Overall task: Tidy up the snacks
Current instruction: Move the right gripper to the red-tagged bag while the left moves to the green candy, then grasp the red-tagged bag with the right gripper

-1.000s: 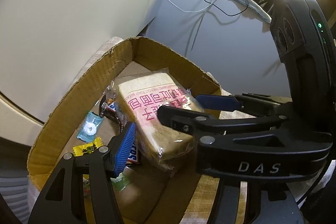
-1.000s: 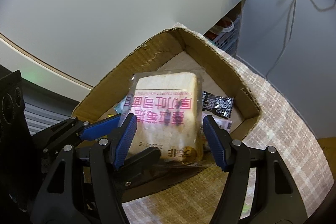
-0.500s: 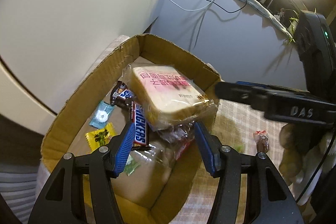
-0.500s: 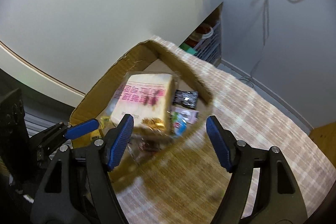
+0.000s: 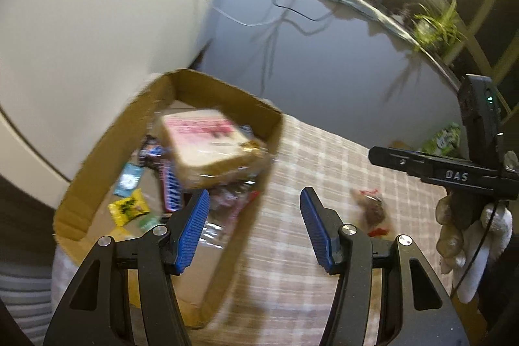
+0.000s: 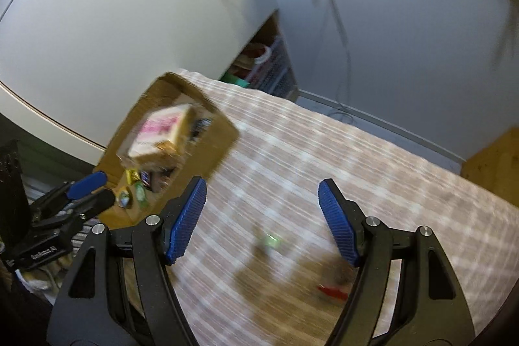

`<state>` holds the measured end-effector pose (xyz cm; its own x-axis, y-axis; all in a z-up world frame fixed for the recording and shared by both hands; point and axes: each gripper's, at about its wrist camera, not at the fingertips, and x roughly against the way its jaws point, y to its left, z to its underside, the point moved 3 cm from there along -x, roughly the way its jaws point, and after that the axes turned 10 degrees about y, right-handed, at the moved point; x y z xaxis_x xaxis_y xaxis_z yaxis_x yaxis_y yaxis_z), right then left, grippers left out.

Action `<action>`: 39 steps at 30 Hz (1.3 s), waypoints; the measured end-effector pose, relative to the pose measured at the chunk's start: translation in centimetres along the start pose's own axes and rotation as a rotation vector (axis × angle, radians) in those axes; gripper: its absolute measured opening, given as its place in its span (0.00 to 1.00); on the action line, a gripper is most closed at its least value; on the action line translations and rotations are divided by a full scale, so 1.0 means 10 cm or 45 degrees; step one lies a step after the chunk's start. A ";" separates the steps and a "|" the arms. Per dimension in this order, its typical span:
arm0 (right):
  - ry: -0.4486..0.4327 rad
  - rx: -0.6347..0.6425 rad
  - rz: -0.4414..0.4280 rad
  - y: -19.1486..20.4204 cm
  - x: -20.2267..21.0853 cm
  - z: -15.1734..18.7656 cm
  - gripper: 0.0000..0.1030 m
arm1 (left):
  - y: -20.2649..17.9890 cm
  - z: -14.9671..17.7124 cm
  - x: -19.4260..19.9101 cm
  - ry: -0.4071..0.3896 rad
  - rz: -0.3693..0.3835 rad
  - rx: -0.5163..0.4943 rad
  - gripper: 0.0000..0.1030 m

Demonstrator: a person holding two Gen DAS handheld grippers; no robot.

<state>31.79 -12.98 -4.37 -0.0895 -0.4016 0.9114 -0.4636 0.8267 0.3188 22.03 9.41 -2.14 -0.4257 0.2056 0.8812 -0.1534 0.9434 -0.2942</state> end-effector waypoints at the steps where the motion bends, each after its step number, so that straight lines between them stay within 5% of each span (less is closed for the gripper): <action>1: -0.001 -0.009 0.020 -0.06 0.01 0.05 0.72 | -0.05 0.01 -0.02 0.008 0.009 -0.015 0.55; 15: 0.123 -0.049 0.210 -0.56 -0.23 0.63 0.72 | -0.70 0.19 -0.56 0.204 0.095 -0.185 0.39; 22: 0.161 -0.093 0.218 -0.70 -0.37 0.73 0.62 | -0.95 0.23 -0.85 0.282 0.106 -0.253 0.38; 39: 0.241 -0.100 0.273 -0.74 -0.54 0.69 0.52 | -1.08 0.20 -1.35 0.374 -0.008 -0.295 0.26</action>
<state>29.63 -19.61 -13.47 -0.0085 -0.1400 0.9901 -0.3813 0.9158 0.1262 27.68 -4.04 -11.65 -0.1465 0.2335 0.9613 0.0650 0.9719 -0.2262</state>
